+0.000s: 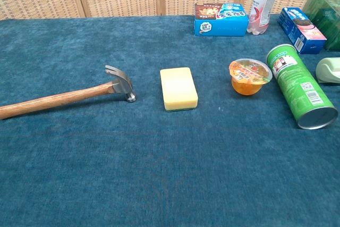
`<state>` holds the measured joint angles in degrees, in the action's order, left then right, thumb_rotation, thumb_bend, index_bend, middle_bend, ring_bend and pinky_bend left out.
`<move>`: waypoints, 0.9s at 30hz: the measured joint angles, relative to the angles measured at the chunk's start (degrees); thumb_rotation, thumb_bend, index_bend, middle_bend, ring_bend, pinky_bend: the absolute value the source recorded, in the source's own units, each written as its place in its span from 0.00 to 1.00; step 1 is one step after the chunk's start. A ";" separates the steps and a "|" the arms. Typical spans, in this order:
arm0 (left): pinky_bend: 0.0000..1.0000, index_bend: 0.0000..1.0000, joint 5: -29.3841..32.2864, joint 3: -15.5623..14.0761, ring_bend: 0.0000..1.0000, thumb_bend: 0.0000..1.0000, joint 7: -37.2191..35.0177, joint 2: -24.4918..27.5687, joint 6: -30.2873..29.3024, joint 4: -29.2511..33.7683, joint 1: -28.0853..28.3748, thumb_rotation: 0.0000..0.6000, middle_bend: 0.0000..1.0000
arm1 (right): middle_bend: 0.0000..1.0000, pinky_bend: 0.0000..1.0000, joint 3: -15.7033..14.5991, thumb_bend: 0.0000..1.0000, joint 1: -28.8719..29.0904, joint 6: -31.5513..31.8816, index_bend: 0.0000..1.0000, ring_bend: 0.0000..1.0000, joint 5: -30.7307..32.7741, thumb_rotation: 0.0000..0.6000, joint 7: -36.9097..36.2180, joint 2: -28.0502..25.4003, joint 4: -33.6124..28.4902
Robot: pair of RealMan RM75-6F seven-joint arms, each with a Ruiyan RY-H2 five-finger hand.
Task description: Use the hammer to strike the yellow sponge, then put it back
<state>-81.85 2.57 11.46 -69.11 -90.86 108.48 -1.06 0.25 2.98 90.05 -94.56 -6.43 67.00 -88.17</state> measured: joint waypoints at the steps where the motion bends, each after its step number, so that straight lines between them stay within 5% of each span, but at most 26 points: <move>1: 0.25 0.29 0.13 0.00 0.21 0.23 0.03 0.00 0.06 -0.04 0.00 1.00 0.30 | 0.58 0.46 0.00 0.21 0.05 -0.15 0.59 0.55 0.05 1.00 0.00 0.05 0.05; 15: 0.25 0.29 1.06 1.04 0.21 0.23 1.32 1.38 1.56 0.00 1.17 1.00 0.30 | 0.58 0.46 -0.26 0.21 -1.04 1.33 0.58 0.55 0.16 1.00 -0.76 0.01 0.73; 27: 0.25 0.29 8.18 5.09 0.21 0.26 6.13 2.04 12.48 1.39 9.08 1.00 0.30 | 0.58 0.46 -0.26 0.21 -2.56 2.85 0.58 0.55 1.05 1.00 -1.87 0.18 1.79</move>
<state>-73.67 7.66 17.59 -67.07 -78.38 109.86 8.02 0.00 0.42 92.90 -93.51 -8.30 67.17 -86.38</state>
